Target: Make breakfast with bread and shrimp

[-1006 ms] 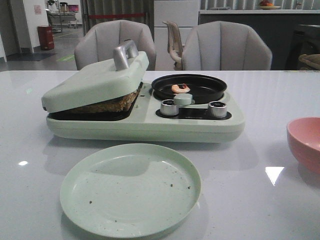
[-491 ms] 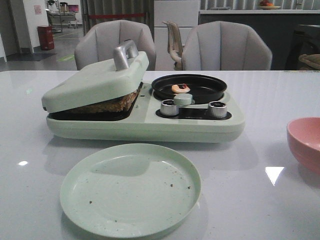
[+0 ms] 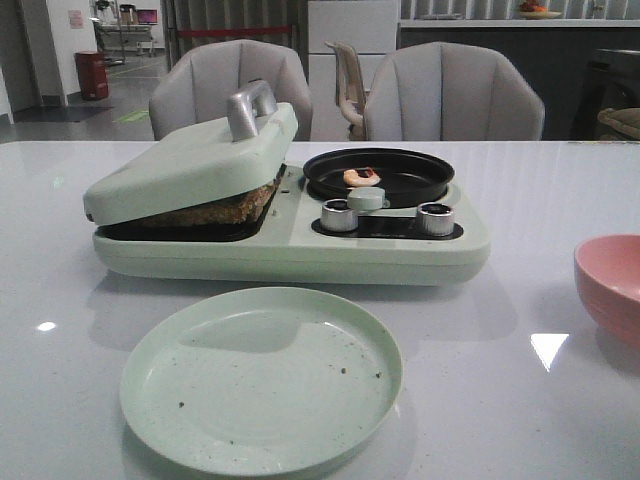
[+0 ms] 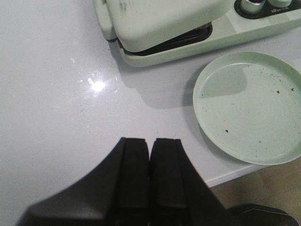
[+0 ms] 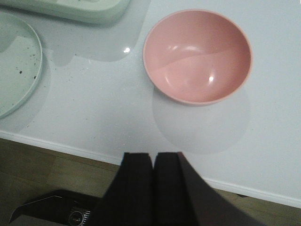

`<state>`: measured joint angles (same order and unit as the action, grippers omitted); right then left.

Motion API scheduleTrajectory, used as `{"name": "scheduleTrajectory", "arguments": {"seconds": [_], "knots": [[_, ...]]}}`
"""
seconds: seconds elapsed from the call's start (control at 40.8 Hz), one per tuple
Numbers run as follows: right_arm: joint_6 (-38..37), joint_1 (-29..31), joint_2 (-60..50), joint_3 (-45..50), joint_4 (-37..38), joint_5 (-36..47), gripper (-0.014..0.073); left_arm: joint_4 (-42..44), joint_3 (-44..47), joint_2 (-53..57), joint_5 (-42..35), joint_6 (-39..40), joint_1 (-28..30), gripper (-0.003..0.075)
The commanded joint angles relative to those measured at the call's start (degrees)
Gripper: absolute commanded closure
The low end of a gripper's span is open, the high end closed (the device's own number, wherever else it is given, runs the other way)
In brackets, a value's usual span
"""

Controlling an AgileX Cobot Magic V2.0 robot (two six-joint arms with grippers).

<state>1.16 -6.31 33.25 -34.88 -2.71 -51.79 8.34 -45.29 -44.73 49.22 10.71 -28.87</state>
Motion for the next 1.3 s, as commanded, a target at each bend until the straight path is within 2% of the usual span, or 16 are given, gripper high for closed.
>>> {"name": "scheduleTrajectory", "arguments": {"seconds": [0.0, 0.172, 0.27, 0.368, 0.466, 0.54, 0.834, 1.128, 1.275], "knots": [[0.05, -0.03, -0.05, -1.33, 0.14, 3.15, 0.0558, 0.08, -1.65, 0.09, -3.23, 0.59, -0.11, 0.061], [0.05, -0.03, -0.05, -1.33, 0.14, 3.15, 0.0558, 0.73, -1.52, 1.18, -3.16, 0.59, 0.04, 0.061], [0.05, -0.03, -0.05, -1.33, 0.07, 3.21, 0.0558, 1.72, -0.36, 3.52, -5.07, 0.48, 3.11, 0.061], [0.05, -0.03, -0.05, -1.33, 0.02, 3.21, 0.0558, 0.52, 2.68, 7.32, -12.27, -1.32, 8.01, 0.061], [0.05, -0.03, -0.05, -1.33, 0.02, 3.21, 0.0558, -6.2, 9.02, 13.08, -21.44, -12.56, 13.22, 0.061], [0.05, -0.03, -0.05, -1.33, 0.02, 3.21, 0.0558, -9.68, 13.32, 17.28, -25.95, -16.74, 16.13, 0.061], [0.05, -0.03, -0.05, -1.33, 0.02, 3.21, 0.0558, -11.26, 31.12, 35.87, -35.82, -16.87, 27.64, 0.061], [0.05, -0.03, -0.05, -1.33, 0.02, 3.21, 0.0558, -11.48, 43.93, 44.13, -51.22, -16.87, 28.96, 0.061], [0.05, -0.03, -0.05, -1.33, 0.02, 3.21, 0.0558, -11.55, 45.72, 46.3, -52.96, -16.66, 28.83, 0.061]]}}
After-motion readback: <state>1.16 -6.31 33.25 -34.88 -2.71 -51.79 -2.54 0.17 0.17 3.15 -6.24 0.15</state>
